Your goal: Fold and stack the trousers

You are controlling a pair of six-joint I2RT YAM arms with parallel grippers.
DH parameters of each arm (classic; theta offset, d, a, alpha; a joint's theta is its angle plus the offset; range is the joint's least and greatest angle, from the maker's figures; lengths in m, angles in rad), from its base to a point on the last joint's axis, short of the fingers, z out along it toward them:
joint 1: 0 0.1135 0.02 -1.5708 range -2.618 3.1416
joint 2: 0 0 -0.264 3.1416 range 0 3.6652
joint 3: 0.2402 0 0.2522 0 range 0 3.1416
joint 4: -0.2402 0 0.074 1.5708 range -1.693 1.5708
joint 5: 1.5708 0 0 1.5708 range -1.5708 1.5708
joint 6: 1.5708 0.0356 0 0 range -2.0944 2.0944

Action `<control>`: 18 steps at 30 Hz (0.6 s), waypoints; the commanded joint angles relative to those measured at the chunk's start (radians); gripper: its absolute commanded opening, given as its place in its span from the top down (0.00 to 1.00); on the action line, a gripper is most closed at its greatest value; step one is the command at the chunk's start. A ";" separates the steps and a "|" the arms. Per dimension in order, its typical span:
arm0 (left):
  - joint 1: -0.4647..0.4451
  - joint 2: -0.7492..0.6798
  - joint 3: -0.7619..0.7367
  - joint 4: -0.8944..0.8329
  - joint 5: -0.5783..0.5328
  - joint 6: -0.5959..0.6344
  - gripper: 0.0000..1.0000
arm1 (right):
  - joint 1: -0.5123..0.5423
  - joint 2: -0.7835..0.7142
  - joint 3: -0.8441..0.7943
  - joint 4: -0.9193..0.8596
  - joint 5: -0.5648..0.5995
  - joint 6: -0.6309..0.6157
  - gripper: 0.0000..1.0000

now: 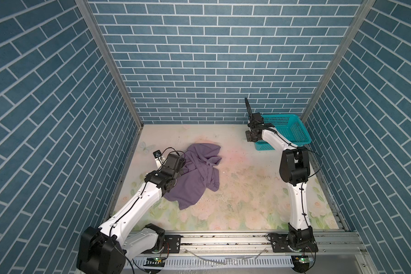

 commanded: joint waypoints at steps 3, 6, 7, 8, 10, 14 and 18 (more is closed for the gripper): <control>0.007 0.055 0.030 0.044 0.066 0.070 0.01 | 0.015 -0.087 0.010 -0.032 -0.094 0.068 0.58; 0.007 0.087 0.011 0.104 0.117 0.070 0.01 | 0.046 -0.197 -0.062 -0.016 -0.087 0.081 0.51; 0.007 0.102 0.010 0.122 0.135 0.071 0.01 | 0.060 -0.237 -0.097 -0.008 -0.075 0.080 0.49; 0.008 0.115 0.013 0.137 0.151 0.075 0.01 | 0.076 -0.274 -0.128 -0.001 -0.063 0.080 0.47; 0.007 0.147 0.027 0.165 0.187 0.082 0.01 | 0.117 -0.355 -0.195 0.016 -0.043 0.080 0.44; 0.008 0.215 0.038 0.255 0.275 0.109 0.01 | 0.218 -0.429 -0.248 0.024 -0.092 0.059 0.42; 0.006 0.304 0.042 0.339 0.397 0.102 0.05 | 0.296 -0.418 -0.264 0.031 -0.234 0.090 0.34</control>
